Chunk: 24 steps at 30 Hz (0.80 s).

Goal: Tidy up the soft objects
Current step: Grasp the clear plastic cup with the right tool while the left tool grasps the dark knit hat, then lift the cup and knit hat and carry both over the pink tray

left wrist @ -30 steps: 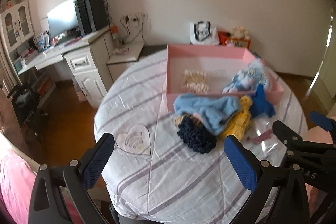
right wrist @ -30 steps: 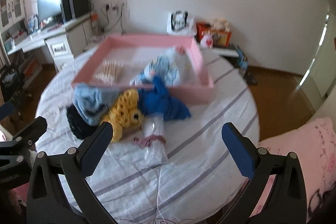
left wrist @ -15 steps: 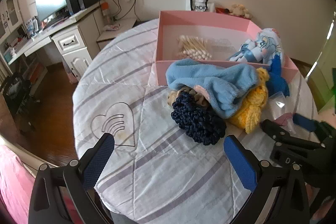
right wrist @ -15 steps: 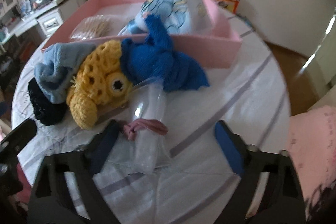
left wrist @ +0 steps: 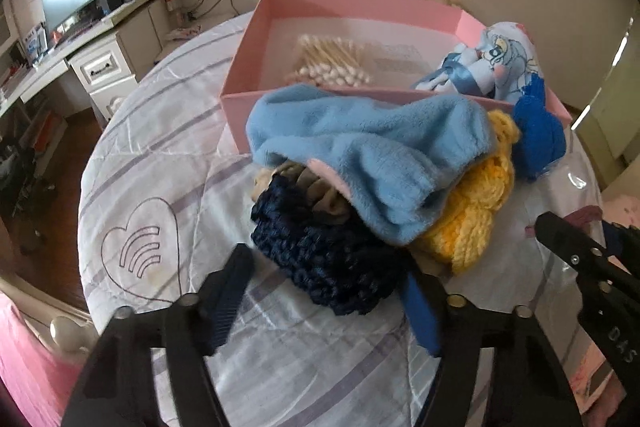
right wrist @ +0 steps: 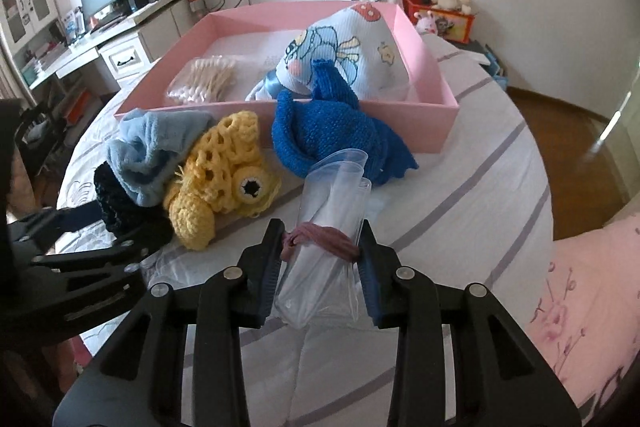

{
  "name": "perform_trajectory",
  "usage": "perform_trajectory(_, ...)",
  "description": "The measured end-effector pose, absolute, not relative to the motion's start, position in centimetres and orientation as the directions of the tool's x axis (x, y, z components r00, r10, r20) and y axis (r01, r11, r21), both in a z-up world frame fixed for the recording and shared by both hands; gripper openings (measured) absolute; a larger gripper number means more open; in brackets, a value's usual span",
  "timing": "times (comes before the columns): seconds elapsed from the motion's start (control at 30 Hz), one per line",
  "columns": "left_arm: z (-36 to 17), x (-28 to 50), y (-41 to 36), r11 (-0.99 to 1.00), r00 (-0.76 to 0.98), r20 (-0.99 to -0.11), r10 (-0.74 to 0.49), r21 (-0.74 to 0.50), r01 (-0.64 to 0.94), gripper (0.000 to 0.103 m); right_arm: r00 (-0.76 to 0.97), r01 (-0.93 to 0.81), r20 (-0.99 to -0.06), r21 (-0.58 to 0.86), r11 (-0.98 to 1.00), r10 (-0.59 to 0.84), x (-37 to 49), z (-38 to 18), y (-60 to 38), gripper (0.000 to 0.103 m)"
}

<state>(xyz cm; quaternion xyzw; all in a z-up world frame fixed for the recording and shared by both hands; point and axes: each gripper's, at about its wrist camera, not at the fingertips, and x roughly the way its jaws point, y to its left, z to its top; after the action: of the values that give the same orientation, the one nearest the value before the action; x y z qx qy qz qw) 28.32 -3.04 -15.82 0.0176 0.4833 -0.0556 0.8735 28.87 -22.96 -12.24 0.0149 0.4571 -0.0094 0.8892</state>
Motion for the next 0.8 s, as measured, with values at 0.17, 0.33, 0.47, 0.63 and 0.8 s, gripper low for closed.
perform_trajectory(0.17,-15.6,28.3,-2.4,0.993,0.53,-0.842,-0.097,-0.049,0.103,0.027,0.584,0.032,-0.812,0.038,0.999,0.012,28.7,-12.0,-23.4,0.033)
perform_trajectory(0.33,-15.0,27.6,-1.5,0.991,0.524,-0.843,-0.118,-0.07,0.11,0.018,0.603,0.032,-0.798,0.037,0.999,0.011,28.1,-11.3,-23.6,0.033)
perform_trajectory(0.47,-14.3,26.8,-1.8,0.99,0.531,-0.837,-0.131,-0.08,0.117,0.018,0.617,0.027,-0.787,0.039,0.999,0.014,27.5,-10.6,-23.6,0.033)
perform_trajectory(0.63,-12.8,25.0,-1.9,0.989,0.556,-0.821,-0.132,-0.074,0.124,0.018,0.634,0.021,-0.773,0.044,0.999,0.021,26.7,-9.8,-23.3,0.033)
perform_trajectory(0.8,-11.4,23.5,-2.0,0.99,0.579,-0.806,-0.123,-0.062,0.125,0.018,0.653,0.013,-0.757,0.042,0.999,0.024,25.8,-8.9,-23.0,0.033)
